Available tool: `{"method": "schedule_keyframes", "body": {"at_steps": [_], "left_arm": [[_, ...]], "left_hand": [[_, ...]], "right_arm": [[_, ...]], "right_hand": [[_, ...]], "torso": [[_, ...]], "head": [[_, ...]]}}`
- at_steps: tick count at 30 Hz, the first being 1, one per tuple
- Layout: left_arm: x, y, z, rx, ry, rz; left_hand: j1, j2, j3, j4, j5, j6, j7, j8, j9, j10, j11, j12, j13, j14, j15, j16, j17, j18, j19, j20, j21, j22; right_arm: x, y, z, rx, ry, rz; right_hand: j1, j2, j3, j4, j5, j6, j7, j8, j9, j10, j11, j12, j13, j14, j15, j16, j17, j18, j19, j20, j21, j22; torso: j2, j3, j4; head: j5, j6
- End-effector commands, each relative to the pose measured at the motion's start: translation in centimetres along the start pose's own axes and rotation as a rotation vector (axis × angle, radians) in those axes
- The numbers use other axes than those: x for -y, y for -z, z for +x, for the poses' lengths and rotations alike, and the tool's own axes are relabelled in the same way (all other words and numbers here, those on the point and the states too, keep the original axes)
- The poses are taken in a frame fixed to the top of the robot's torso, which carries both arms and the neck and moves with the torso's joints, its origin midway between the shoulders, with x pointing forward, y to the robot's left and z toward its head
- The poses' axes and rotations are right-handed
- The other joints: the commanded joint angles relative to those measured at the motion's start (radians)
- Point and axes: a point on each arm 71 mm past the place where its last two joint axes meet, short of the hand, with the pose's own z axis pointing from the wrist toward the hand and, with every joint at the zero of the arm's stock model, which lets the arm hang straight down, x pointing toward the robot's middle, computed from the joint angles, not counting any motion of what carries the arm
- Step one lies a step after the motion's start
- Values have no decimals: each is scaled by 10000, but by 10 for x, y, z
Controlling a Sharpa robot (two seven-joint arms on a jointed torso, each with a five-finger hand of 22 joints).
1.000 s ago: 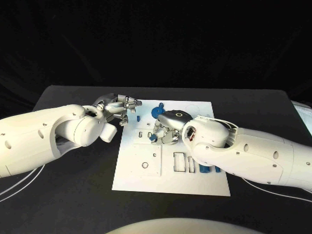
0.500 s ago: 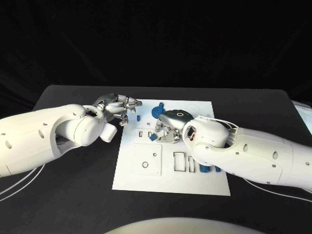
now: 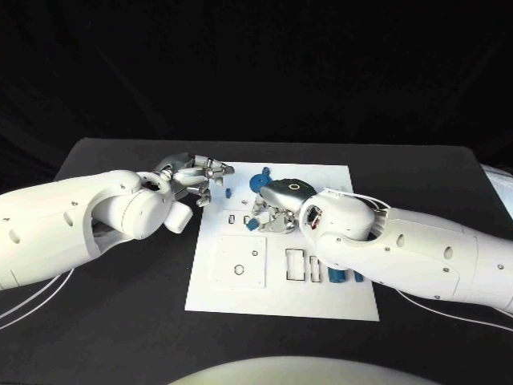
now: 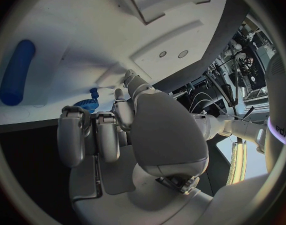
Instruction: Assemble the parts on the task board
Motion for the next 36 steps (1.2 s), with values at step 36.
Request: {"method": "schedule_keyframes", "body": {"at_steps": [36], "left_arm": [[0, 0, 3, -289, -142, -97]], "left_hand": [[104, 1, -1, -47, 0, 67, -11, -28, -23, -10, -27, -35, -31, 473, 26, 70, 1313, 74, 100, -24, 84, 56]], "right_arm": [[-5, -5, 13, -796, 170, -618]], "right_hand": [[165, 144, 316, -305, 22, 40, -76, 26, 17, 22, 14, 60, 13, 934, -70, 71, 2111, -56, 37, -42, 38, 12]], "torso": [[-11, -7, -6]], "head": [[13, -147]]}}
